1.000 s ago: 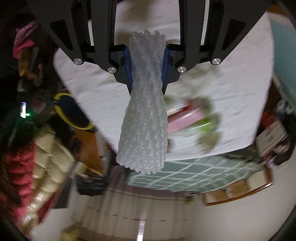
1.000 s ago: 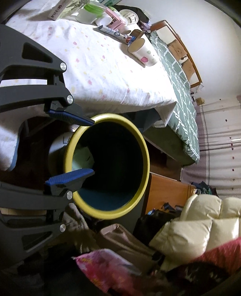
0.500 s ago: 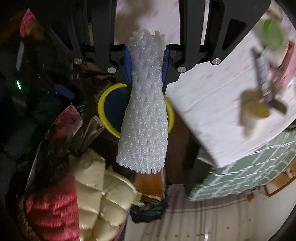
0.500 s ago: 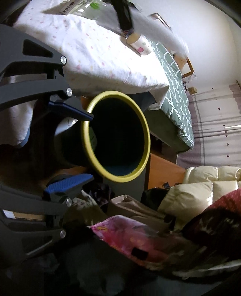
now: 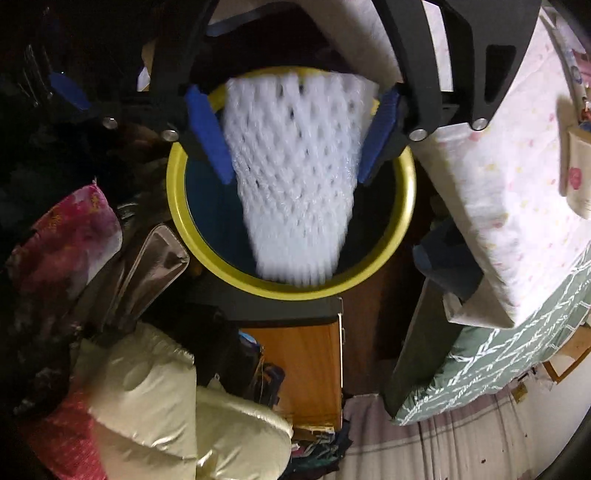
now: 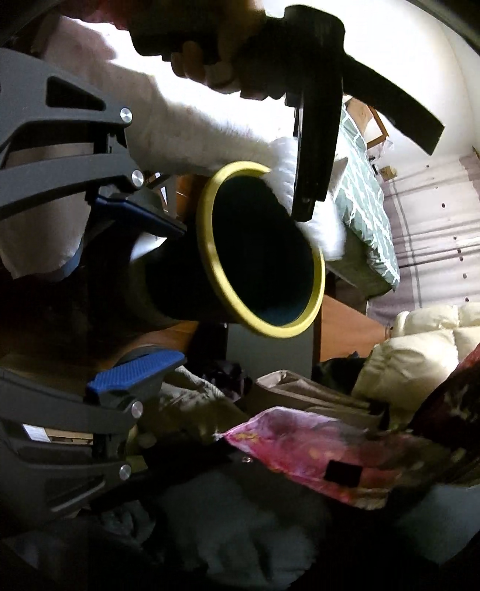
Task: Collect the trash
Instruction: 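Carry the foam net over the bin and open the left gripper, then move the right gripper back to the table and grasp the white tissue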
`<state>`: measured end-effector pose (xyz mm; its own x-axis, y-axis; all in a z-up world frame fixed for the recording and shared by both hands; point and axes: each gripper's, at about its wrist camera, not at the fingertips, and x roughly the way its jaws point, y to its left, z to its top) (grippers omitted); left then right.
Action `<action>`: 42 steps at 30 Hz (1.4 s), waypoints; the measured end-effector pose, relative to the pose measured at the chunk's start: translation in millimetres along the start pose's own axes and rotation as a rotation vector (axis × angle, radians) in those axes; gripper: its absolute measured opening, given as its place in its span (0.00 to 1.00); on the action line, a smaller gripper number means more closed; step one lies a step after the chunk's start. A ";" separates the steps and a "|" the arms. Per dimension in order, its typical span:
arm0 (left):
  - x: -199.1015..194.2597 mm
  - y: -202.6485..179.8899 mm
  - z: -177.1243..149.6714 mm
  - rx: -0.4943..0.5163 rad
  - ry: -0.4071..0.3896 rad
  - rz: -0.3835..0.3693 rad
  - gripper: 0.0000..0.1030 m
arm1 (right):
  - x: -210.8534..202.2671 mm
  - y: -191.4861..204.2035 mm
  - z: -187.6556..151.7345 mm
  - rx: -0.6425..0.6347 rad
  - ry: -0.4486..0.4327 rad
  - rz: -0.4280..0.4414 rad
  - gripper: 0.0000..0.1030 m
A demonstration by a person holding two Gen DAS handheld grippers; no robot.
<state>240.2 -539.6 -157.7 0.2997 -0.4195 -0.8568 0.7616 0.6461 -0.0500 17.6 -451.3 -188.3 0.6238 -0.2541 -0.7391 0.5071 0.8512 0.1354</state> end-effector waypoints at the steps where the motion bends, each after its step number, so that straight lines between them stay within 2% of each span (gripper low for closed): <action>1: 2.2 -1.2 0.2 -0.001 0.001 0.002 0.72 | 0.6 -1.7 -0.3 0.007 0.002 -0.001 0.59; 4: 5.0 -1.8 0.0 -0.010 0.005 -0.003 0.74 | 1.1 -3.2 0.1 0.017 0.004 0.001 0.59; 7: -11.6 -0.3 -4.0 -0.017 -0.013 -0.017 0.75 | 1.0 -0.2 0.3 0.015 0.004 0.004 0.60; 12: -67.7 7.4 -23.6 -0.028 -0.084 -0.022 0.81 | 0.4 7.7 -2.2 0.003 0.005 0.017 0.60; 18: -156.2 31.7 -68.4 -0.079 -0.200 0.008 0.88 | -3.8 36.4 -4.3 -0.050 0.005 0.059 0.61; 24: -233.4 78.2 -134.2 -0.179 -0.275 0.094 0.91 | -11.4 85.6 -7.7 -0.148 -0.004 0.130 0.61; 32: -319.4 165.3 -242.7 -0.406 -0.342 0.286 0.91 | -27.5 176.3 -21.6 -0.319 0.011 0.283 0.62; 37: -359.7 206.7 -305.6 -0.540 -0.378 0.398 0.92 | -49.2 238.2 -29.6 -0.436 -0.014 0.392 0.61; 42: -385.2 229.8 -349.7 -0.616 -0.409 0.475 0.92 | -72.5 302.6 -30.5 -0.541 -0.058 0.521 0.62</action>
<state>98.8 -6.5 -18.6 0.7787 -0.1385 -0.6119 0.0943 0.9901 -0.1041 107.6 -161.3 -113.9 0.7412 0.2317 -0.6301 -0.2153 0.9710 0.1037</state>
